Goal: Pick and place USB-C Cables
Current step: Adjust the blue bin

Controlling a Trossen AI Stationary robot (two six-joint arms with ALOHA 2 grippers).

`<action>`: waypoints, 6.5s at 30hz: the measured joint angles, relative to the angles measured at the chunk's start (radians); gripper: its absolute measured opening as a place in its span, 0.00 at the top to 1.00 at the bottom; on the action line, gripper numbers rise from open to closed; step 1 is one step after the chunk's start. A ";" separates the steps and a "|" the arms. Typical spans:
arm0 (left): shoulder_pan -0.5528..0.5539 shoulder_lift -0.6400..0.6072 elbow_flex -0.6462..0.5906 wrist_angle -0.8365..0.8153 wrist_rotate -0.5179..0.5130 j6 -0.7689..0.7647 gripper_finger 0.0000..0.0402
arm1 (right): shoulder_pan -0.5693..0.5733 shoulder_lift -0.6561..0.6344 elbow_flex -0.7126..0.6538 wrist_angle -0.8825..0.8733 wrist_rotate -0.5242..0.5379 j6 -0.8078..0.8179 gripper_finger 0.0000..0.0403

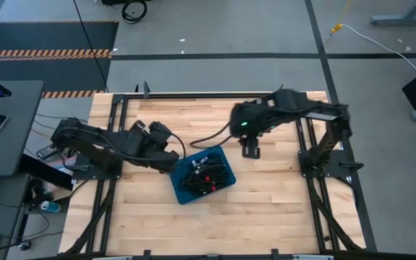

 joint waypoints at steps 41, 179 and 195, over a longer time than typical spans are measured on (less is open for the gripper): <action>0.263 0.000 -0.524 0.807 0.532 0.355 0.78 | -0.052 -0.650 -0.011 0.081 0.264 0.224 0.55; 0.126 -0.036 -0.592 0.462 0.506 0.084 1.00 | 0.074 -0.640 -1.410 0.836 0.000 0.675 1.00; 0.192 -0.033 -0.725 0.739 0.463 0.102 1.00 | 0.084 -0.426 -1.455 1.129 0.088 0.689 1.00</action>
